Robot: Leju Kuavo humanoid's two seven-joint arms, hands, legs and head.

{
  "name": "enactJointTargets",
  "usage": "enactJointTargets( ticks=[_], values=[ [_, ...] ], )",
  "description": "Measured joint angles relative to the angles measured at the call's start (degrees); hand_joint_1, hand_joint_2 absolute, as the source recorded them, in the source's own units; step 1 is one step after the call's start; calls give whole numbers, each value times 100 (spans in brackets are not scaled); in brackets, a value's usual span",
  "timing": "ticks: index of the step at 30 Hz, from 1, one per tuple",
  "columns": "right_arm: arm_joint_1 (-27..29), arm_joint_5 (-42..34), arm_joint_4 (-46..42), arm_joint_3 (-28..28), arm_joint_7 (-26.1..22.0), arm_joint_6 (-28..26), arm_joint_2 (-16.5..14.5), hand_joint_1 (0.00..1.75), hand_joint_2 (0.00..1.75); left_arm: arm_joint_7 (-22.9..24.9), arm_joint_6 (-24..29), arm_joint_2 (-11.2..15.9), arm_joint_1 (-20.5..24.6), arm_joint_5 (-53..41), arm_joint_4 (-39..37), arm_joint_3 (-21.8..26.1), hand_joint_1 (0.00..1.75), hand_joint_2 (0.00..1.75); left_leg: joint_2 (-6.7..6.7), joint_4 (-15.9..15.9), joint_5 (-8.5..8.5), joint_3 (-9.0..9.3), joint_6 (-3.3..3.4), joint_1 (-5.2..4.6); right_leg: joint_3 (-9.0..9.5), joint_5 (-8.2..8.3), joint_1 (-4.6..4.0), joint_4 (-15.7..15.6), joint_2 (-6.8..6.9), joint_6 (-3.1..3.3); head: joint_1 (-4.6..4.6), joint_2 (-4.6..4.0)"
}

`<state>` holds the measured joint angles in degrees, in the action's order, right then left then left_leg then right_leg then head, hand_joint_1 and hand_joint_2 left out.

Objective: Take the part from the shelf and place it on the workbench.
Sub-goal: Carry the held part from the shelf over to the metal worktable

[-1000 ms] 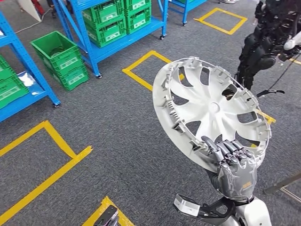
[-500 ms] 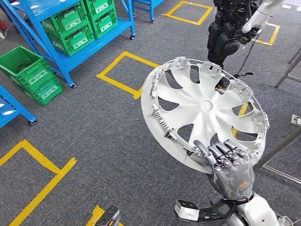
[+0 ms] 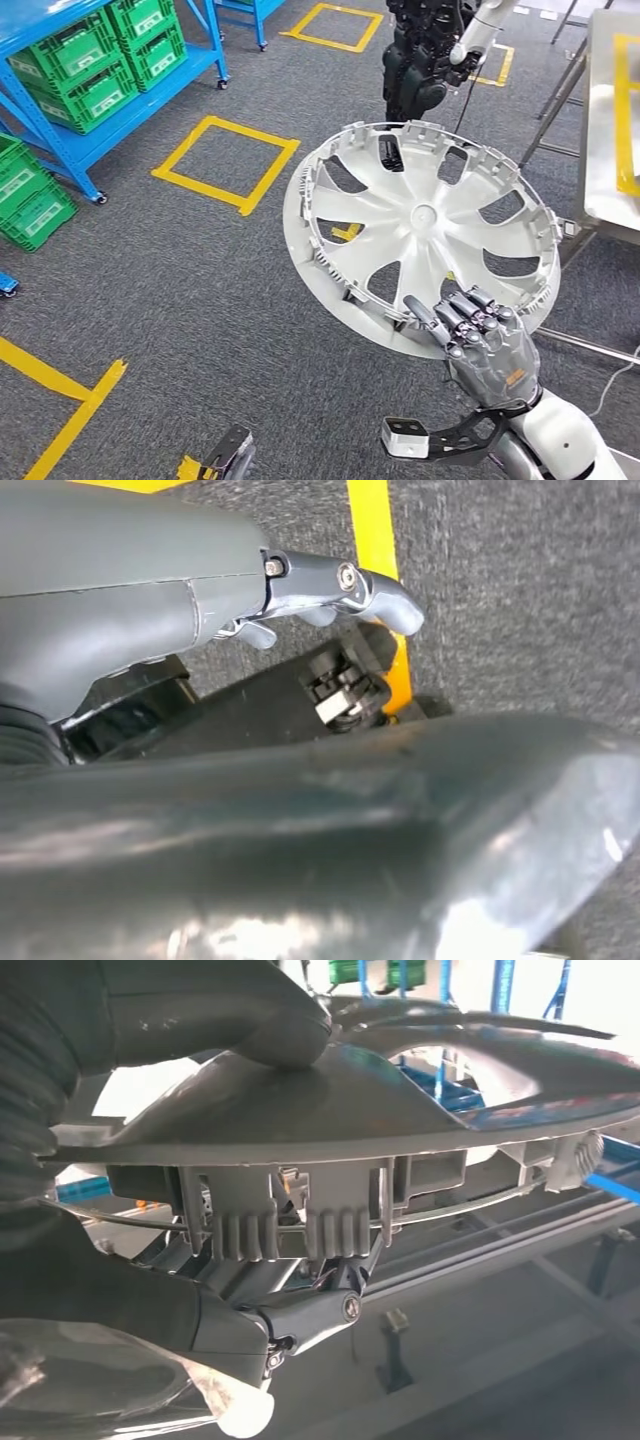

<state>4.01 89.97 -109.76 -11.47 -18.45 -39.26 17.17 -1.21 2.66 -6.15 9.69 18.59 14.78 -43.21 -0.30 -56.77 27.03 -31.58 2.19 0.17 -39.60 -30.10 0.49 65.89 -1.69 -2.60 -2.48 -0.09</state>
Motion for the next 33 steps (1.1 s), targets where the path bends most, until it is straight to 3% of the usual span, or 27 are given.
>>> enactJointTargets(
  ticks=[2,3,4,6,8,9,11,13,14,15,17,18,19,21,23,25,27,30,31,33],
  values=[
    [-10,2,14,-55,18,1,39,175,175,-1,-2,11,-23,-11,0,0,0,0,141,-1,9,0,6,-10,-317,-209,33,636,113,-53,-6,0],
    [-4,2,18,-73,24,1,52,175,175,-1,-4,18,-30,-17,0,1,0,0,207,-2,17,2,2,-12,-353,-174,50,701,136,-74,-8,0],
    [0,2,22,-88,30,1,64,175,175,-1,-9,23,-33,-22,0,1,0,0,267,-3,29,9,-8,-11,-265,-40,66,529,167,-91,-8,0],
    [1,2,26,-109,37,1,79,175,175,0,-18,28,-32,-30,0,1,0,0,372,-9,62,37,-50,-14,147,291,78,-248,359,-113,-11,0],
    [3,0,22,-131,37,0,82,175,175,5,-20,40,-30,-39,0,2,0,0,456,-27,102,63,-108,-50,458,424,62,-783,530,-63,-5,0],
    [10,-1,21,-140,36,0,82,175,175,13,-19,50,-30,-48,0,2,0,0,493,-33,115,73,-131,-68,493,404,46,-837,546,-20,0,0],
    [32,-2,19,-147,29,-1,82,175,175,30,-16,56,-30,-78,1,2,0,0,574,-41,144,88,-176,-66,490,413,35,-828,418,69,4,0],
    [46,-5,13,-147,17,-2,81,175,175,43,-20,56,-25,-112,1,2,0,0,445,-203,292,46,-228,-30,489,424,37,-836,304,141,7,0],
    [46,-7,10,-148,9,-2,81,175,175,46,-23,55,-26,-124,1,2,0,0,321,-453,449,-55,-246,-15,494,432,41,-842,248,175,13,0],
    [46,-8,8,-149,2,-2,80,175,175,52,-27,56,-30,-131,0,2,0,0,189,-826,642,-216,-252,-7,495,433,37,-842,189,200,15,0],
    [52,-8,8,-150,-8,-2,78,175,175,72,-34,58,-48,-140,0,1,0,0,98,-1594,931,-593,-240,-6,496,432,16,-840,52,227,17,0],
    [61,-7,8,-149,-9,-2,77,175,175,84,-37,61,-55,-151,0,0,0,0,88,-1765,927,-698,-223,-10,500,432,5,-839,-24,233,15,0],
    [71,-7,8,-149,-9,-2,77,175,175,95,-39,65,-56,-163,0,0,0,0,73,-1708,805,-701,-197,-15,508,431,-3,-838,-99,234,16,0],
    [90,-8,8,-149,-5,-2,71,175,175,104,-42,77,-49,-193,0,0,0,0,-59,-1039,342,-451,-127,-29,531,430,-10,-837,-242,232,16,0],
    [101,-8,8,-158,41,-1,56,175,175,110,-43,92,-36,-216,0,0,0,0,-270,-369,55,-184,-78,-30,526,426,-19,-821,-353,213,15,0],
    [115,-5,3,-175,117,-1,45,175,175,125,-43,100,-23,-228,0,0,0,0,-345,-168,44,-110,-70,-39,487,440,-5,-821,-437,154,14,0],
    [132,-6,-20,-184,134,-2,45,175,175,134,-41,97,-10,-230,1,1,0,0,-301,-98,25,-91,-88,-54,487,477,17,-868,-478,111,8,0],
    [135,-7,-60,-184,81,-1,45,175,175,136,-42,87,9,-231,2,2,0,0,-284,14,-33,-66,-168,-43,523,518,4,-944,-442,261,-10,0],
    [133,-4,-68,-187,67,-1,45,175,175,136,-43,82,13,-231,2,2,0,0,-286,17,-46,-68,-160,-42,524,528,2,-969,-440,283,-10,0],
    [139,2,-73,-190,51,-2,45,175,175,137,-43,78,14,-231,2,2,0,0,-289,11,-52,-69,-126,-56,530,536,11,-984,-426,253,-10,0]
  ],
)
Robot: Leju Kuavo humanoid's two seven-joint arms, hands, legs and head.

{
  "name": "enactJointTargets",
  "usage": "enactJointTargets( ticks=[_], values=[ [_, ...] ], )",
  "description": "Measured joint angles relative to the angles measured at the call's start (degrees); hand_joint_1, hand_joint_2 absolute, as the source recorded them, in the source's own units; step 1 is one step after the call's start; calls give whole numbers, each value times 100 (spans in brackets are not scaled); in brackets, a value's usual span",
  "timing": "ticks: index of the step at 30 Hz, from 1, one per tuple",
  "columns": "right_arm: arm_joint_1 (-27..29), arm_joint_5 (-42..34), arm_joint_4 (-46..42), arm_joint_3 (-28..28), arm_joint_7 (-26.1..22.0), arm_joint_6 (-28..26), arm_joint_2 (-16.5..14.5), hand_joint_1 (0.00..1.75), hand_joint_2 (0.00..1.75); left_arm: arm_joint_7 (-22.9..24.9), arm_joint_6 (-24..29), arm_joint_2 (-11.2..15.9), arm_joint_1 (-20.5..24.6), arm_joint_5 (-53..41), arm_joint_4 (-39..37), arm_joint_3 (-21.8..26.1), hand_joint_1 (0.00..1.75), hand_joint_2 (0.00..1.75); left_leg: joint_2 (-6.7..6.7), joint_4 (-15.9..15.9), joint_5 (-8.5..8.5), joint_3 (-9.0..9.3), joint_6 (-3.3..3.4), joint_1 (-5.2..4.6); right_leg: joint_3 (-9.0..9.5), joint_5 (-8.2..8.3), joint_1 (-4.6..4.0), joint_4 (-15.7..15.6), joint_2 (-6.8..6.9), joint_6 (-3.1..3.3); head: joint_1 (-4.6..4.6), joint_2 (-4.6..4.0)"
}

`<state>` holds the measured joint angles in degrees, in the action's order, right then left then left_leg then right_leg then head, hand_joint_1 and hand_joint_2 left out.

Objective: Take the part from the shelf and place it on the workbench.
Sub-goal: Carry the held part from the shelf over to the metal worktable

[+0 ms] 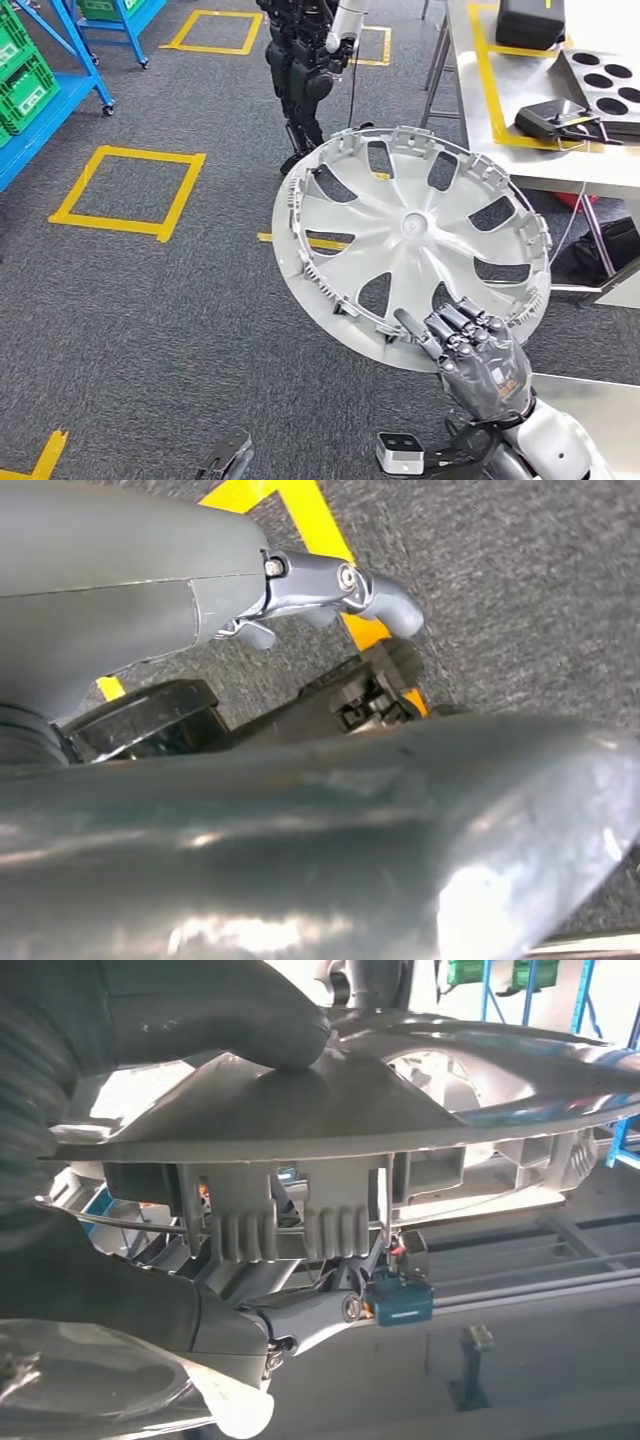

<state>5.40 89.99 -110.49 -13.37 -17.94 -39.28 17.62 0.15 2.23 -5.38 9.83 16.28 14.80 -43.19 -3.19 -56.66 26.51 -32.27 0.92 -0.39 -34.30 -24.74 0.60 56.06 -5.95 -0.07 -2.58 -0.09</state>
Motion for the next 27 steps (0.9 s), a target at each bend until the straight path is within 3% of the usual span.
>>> enactJointTargets(
  ticks=[5,7,20,27],
  values=[
    [11,-1,-10,3,-87,0,-22,175,175,0,0,10,-15,0,0,0,0,0,-9,-12,-5,-8,40,-28,9,9,30,-14,20,-129,2,0],
    [18,-1,-15,6,-119,0,-46,175,175,0,0,15,-16,0,0,1,0,0,-9,-13,-2,-8,47,-31,8,9,34,-15,20,-150,3,0],
    [72,-1,-90,45,-187,0,-218,175,175,-23,26,22,-16,0,0,36,0,0,-8,-12,0,-8,48,-14,-11,3,20,3,20,-175,5,0],
    [76,-1,-91,6,2,0,-255,175,175,-28,25,22,-18,0,0,91,0,0,-8,-12,-2,-8,45,-8,-13,2,13,9,20,-173,4,0]
  ],
)
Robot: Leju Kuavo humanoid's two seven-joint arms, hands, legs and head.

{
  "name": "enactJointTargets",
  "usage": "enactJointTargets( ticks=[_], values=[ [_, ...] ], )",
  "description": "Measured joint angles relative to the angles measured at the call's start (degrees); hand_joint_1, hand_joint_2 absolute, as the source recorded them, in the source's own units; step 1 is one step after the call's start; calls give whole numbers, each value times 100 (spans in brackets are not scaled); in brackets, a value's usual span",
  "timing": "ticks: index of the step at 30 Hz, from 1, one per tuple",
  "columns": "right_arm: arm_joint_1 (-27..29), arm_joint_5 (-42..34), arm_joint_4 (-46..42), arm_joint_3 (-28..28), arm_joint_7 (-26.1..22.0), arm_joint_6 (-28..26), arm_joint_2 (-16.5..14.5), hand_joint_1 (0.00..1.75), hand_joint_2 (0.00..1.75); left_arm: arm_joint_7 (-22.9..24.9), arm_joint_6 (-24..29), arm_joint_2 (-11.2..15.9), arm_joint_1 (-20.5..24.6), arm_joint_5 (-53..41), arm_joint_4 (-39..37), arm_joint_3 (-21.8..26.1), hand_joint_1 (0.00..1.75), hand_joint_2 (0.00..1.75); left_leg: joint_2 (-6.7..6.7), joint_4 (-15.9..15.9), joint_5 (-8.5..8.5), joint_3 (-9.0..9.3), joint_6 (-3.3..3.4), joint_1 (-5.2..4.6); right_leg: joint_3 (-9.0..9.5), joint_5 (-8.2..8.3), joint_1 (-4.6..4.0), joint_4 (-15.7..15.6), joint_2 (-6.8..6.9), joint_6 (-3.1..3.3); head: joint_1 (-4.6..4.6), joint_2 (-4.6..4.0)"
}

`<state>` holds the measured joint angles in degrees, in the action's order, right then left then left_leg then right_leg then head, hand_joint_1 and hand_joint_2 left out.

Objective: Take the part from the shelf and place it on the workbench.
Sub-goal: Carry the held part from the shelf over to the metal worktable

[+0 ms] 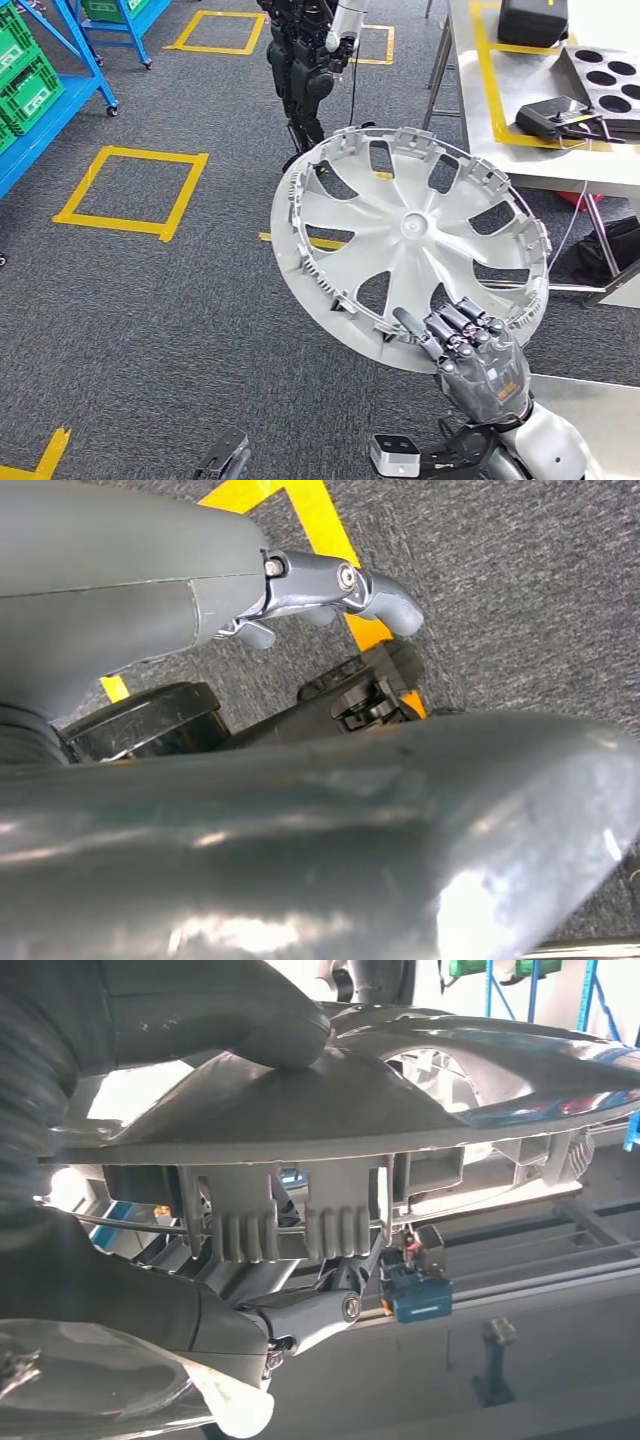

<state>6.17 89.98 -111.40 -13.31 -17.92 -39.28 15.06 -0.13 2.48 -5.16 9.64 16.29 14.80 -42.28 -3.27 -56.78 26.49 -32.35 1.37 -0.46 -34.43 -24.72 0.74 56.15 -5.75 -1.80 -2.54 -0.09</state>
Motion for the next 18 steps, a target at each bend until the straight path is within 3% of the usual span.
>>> enactJointTargets(
  ticks=[10,13,14,16,18],
  values=[
    [5,0,0,-83,171,0,-5,175,175,0,-7,4,-6,0,0,40,0,0,-4,-34,9,-10,16,-24,1,5,25,-6,-1,-17,1,0],
    [14,1,0,-107,213,0,-4,175,175,-3,-9,-1,-4,-1,0,42,0,0,21,-13,-12,-1,55,-16,-8,11,32,-12,-16,-52,2,0],
    [19,0,-1,-113,224,0,-3,175,175,-4,-11,-3,-3,-2,1,43,0,0,48,22,-35,13,79,-2,-41,-22,25,25,44,-65,-1,0],
    [14,-2,-1,-132,237,0,-3,175,175,-8,-17,-10,-8,-3,2,45,0,0,122,90,-76,37,127,27,-240,-267,12,403,278,-90,-20,0],
    [9,-2,0,-151,242,0,-3,175,175,-9,-23,-7,-27,-4,2,47,0,0,202,95,-77,36,138,21,-599,-639,24,1171,480,-120,-33,0]
  ],
)
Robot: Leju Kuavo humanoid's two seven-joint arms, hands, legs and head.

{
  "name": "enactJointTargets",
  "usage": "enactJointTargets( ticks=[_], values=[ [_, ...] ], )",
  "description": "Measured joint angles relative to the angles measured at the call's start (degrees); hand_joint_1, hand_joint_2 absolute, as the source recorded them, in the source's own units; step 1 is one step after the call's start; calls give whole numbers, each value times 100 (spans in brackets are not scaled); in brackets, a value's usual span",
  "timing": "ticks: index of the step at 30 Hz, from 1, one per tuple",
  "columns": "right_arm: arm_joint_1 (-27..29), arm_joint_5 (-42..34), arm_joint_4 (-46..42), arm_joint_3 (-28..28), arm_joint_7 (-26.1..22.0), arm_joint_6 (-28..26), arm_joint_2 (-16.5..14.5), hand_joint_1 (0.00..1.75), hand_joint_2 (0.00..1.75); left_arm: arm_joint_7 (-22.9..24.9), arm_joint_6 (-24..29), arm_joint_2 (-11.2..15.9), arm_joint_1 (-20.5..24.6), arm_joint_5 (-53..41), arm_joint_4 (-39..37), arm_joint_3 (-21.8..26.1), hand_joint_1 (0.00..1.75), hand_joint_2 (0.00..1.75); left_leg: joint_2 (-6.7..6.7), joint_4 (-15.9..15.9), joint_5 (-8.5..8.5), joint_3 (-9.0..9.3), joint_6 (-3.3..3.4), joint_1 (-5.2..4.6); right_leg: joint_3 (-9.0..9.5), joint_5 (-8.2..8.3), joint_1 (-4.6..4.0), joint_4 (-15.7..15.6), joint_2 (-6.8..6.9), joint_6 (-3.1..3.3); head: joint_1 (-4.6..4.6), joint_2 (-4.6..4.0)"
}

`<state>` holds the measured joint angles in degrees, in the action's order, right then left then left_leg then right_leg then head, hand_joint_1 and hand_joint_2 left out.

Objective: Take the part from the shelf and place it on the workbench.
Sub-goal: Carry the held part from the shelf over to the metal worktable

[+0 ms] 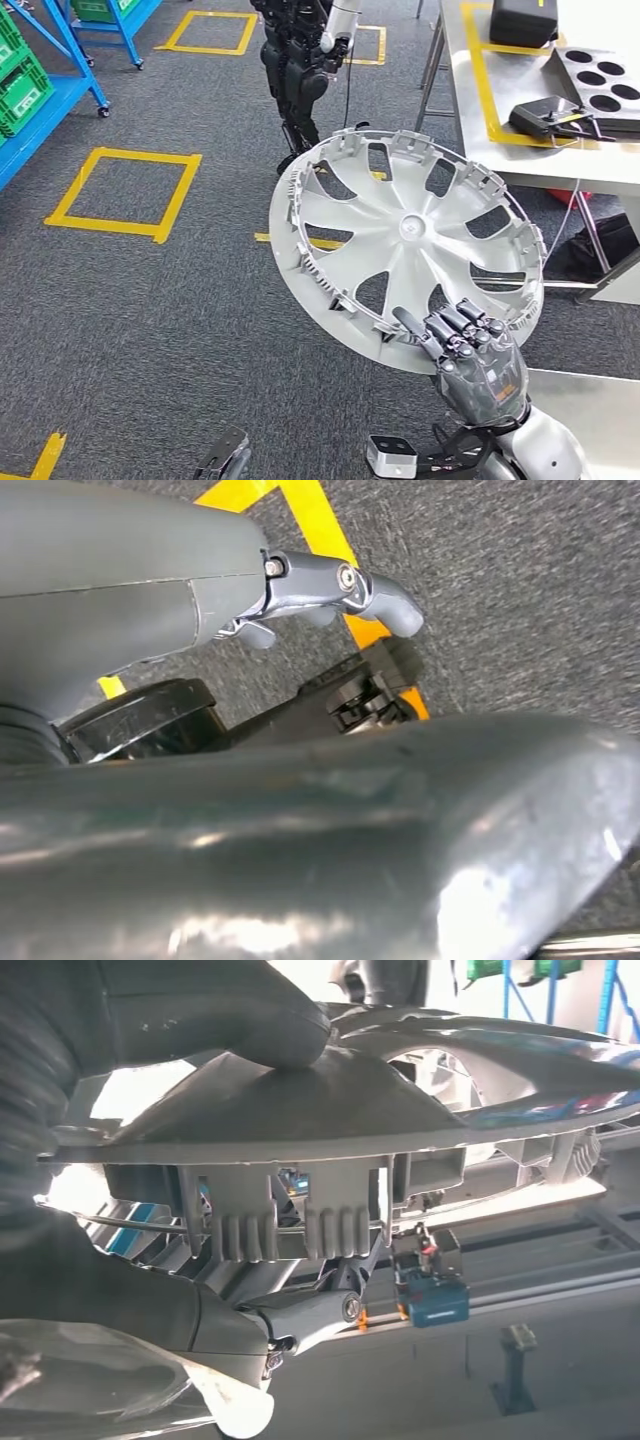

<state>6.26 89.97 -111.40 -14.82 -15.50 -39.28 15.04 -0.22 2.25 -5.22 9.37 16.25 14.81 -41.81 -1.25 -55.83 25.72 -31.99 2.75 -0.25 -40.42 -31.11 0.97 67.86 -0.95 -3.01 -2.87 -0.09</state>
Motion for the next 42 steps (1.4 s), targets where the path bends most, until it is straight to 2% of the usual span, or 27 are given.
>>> enactJointTargets(
  ticks=[1,2,3,5,6,7,8,10,12,14,16,17,18,19,21,22,24,26,27,33,38,40,42],
  values=[
    [3,0,1,-7,2,1,0,175,175,0,-2,2,-13,-1,-1,0,0,0,41,-2,5,-2,-5,-1,-153,-111,15,331,34,-18,1,0],
    [9,0,1,-11,4,1,0,175,175,0,-2,3,-22,-2,-1,0,0,0,78,-4,11,-3,-14,1,-221,-128,32,490,50,-36,1,0],
    [12,-1,2,-14,9,2,0,175,175,0,-3,2,-26,-2,-2,0,0,0,109,-10,22,-3,-31,7,-172,-41,51,414,63,-54,1,0],
    [13,-1,2,-15,15,1,0,175,175,0,-4,0,-26,-3,-2,0,0,0,149,-50,59,-2,-92,22,225,281,91,-303,127,-95,-1,0],
    [9,0,2,-18,16,1,0,175,175,0,-4,2,-22,-3,-2,1,0,0,160,-90,89,-9,-138,19,443,385,94,-669,149,-96,-2,0],
    [4,-1,2,-22,16,0,0,175,175,0,-4,5,-20,-4,-2,1,0,0,167,-123,112,-16,-180,13,592,432,91,-909,163,-75,0,0],
    [2,-1,2,-26,17,0,0,175,175,0,-5,9,-18,-4,-2,2,0,0,173,-151,126,-23,-218,5,661,426,81,-1011,163,-42,4,0],
    [4,-2,2,-31,19,0,0,175,175,0,-5,8,-19,-4,-1,2,0,0,182,-169,132,-28,-268,16,661,415,54,-990,126,58,11,0],
    [4,-1,1,-31,20,0,0,175,175,0,-6,4,-15,-4,0,2,0,0,180,-293,239,-73,-315,40,659,418,43,-986,110,139,15,0],
    [-4,-1,1,-32,19,0,0,175,175,0,-6,2,-11,-5,0,2,0,0,170,-814,543,-303,-342,48,666,421,29,-992,99,207,32,0],
    [-11,-1,2,-35,4,0,0,175,175,0,-7,4,-20,-5,-1,2,0,0,166,-1567,853,-663,-328,45,668,415,-9,-991,84,247,42,0],
    [-13,-1,2,-36,-7,0,0,175,175,0,-7,5,-27,-7,-1,2,0,0,164,-1789,891,-778,-307,39,670,413,-32,-991,72,257,41,0],
    [-13,-1,2,-37,-21,0,0,175,175,0,-7,6,-33,-9,-1,2,0,0,161,-1817,827,-807,-275,27,674,410,-53,-991,58,266,40,0],
    [-14,-1,2,-38,-33,0,0,175,175,0,-7,7,-35,-14,-1,2,0,0,156,-1608,657,-722,-232,7,682,409,-68,-991,43,270,38,0],
    [-16,0,2,-39,-54,1,0,175,175,0,-7,11,-30,-28,-1,2,0,0,136,-852,266,-375,-131,-57,696,405,-89,-989,18,271,38,0],
    [-17,0,2,-41,-62,1,0,175,175,0,-7,15,-23,-36,-1,2,0,0,126,-519,152,-225,-96,-83,692,403,-96,-984,10,268,37,0],
    [-19,1,2,-45,-74,1,0,175,175,0,-6,17,-15,-47,-1,2,0,0,112,-237,115,-112,-120,-101,666,392,-109,-969,6,270,35,0],
    [-20,0,2,-48,-77,1,0,175,175,0,-5,11,-19,-49,0,3,0,0,108,-209,110,-114,-180,-98,654,386,-105,-964,12,277,33,0],
    [-19,-1,2,-50,-77,1,0,175,175,0,-5,11,-21,-49,0,4,0,0,106,-214,115,-117,-187,-101,655,388,-101,-967,15,273,33,0],
    [-26,-1,2,-51,-146,0,0,175,175,0,-4,3,-17,-73,1,4,0,0,106,-224,112,-126,-159,-106,669,415,-96,-1004,12,232,32,0],
    [-24,-1,0,-49,-198,0,0,175,175,2,-5,6,-16,-103,0,4,0,0,106,-230,113,-129,-134,-109,669,422,-92,-1012,14,221,32,0],
    [-22,-1,-3,-44,-205,0,-3,175,175,3,-7,10,-14,-108,-1,4,0,0,107,-222,105,-121,-81,-123,686,454,-78,-1058,12,169,36,0],
    [-15,-2,-23,-24,-219,0,-6,175,175,5,-11,5,-10,-114,0,4,0,0,120,-65,16,-48,10,-94,691,447,-78,-1095,15,107,33,0]
  ],
)
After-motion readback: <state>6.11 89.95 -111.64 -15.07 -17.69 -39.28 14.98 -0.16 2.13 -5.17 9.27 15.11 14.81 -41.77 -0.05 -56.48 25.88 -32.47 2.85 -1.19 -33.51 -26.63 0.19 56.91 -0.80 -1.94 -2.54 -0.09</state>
